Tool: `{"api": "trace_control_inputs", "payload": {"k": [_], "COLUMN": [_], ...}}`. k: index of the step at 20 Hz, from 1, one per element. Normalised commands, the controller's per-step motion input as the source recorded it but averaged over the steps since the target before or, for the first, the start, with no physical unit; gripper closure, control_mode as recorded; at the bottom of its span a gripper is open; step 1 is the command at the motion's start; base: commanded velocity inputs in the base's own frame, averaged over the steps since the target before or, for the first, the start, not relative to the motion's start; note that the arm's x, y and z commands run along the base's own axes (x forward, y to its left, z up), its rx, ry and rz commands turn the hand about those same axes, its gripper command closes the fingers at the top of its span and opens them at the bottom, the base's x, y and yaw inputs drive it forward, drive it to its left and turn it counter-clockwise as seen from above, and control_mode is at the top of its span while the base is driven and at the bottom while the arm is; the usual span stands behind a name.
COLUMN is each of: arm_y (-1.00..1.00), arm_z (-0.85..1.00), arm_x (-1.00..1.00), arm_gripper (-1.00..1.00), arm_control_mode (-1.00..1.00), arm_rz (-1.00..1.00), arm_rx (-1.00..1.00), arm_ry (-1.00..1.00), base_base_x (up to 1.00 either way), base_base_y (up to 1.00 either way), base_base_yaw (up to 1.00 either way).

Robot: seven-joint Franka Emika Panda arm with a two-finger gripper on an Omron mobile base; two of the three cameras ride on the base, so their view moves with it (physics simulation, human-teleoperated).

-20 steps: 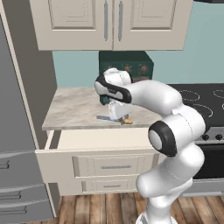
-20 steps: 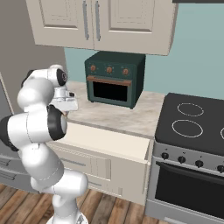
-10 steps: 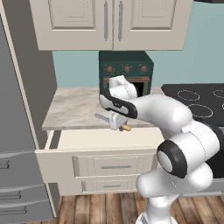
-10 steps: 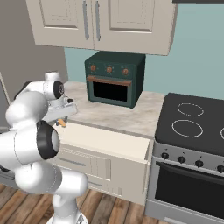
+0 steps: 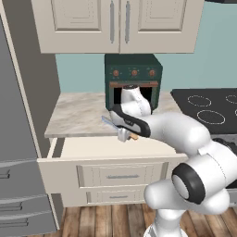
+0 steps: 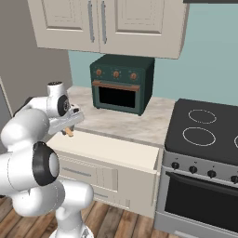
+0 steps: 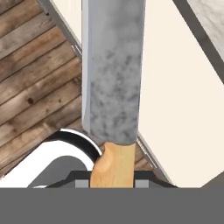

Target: Pick up the metallic utensils from the counter and place them in the open drawer. Make sure not to pick up any wooden utensils.

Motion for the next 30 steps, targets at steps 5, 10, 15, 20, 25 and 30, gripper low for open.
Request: {"api": "trace_control_inputs", "payload": {"k": [5,10,15,20,25,30], "arm_y": [-0.14,-0.02,0.0,0.0,0.0,0.0], "arm_z": [0.0,-0.13,-0.46,-0.47,-0.38,-0.02], "arm_x": [0.09,0.02,0.01,0.08,0.22,0.21], "arm_gripper": [1.0,1.0,1.0,1.0,1.0,1.0], "arm_control_mode": [-1.0,-1.0,-1.0,-1.0,-1.0,-1.0], "arm_rz": [0.19,0.2,0.08,0.01,0.0,0.0], "arm_rx": [0.01,0.07,0.02,0.01,0.0,0.0], "arm_ry": [-0.01,-0.05,-0.08,-0.11,-0.08,0.0], "base_base_x": [0.0,0.0,0.0,0.0,0.0,0.0], "base_base_y": [0.0,0.0,0.0,0.0,0.0,0.0], "base_base_yaw": [0.0,0.0,0.0,0.0,0.0,0.0]}}
